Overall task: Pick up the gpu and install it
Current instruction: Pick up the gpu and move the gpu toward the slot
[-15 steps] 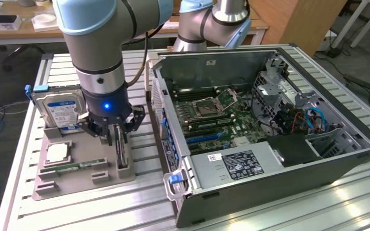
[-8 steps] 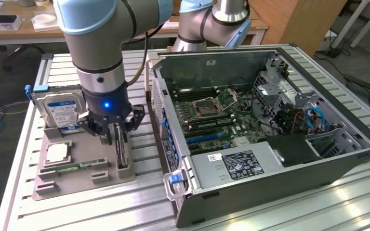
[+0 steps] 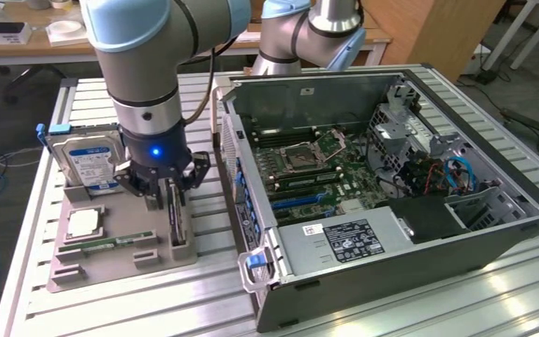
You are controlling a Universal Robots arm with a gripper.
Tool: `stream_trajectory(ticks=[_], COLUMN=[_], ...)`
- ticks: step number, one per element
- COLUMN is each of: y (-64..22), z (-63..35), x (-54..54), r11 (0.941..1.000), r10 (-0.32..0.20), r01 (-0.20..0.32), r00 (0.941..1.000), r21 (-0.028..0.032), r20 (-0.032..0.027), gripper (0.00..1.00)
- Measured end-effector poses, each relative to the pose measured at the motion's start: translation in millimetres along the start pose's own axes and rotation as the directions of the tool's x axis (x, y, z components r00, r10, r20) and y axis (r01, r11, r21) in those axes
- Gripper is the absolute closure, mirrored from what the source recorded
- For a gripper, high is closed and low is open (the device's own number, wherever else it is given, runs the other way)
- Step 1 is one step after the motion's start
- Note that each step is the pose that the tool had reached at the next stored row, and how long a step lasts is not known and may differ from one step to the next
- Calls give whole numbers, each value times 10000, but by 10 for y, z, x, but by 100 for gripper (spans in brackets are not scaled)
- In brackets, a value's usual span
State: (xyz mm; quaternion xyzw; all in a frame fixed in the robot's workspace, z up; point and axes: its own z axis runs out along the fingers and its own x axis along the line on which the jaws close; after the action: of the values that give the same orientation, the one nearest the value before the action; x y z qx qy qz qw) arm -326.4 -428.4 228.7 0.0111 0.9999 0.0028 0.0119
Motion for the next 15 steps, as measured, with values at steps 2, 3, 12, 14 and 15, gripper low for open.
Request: stream_trajectory(ticks=[2, 3, 12, 14, 15], y=[1, 1, 1, 1, 1], z=[36, 36, 37, 36, 37], x=[2, 2, 2, 2, 2], r11=[10000, 10000, 10000, 10000, 10000], r10=[3, 2, 2, 2, 2], r01=[-3, -2, -2, -2, -2], r00=[10000, 10000, 10000, 10000, 10000], r21=[2, 2, 1, 2, 2], r20=[-2, -2, -2, -2, -2], gripper=[58, 58, 60, 66, 73])
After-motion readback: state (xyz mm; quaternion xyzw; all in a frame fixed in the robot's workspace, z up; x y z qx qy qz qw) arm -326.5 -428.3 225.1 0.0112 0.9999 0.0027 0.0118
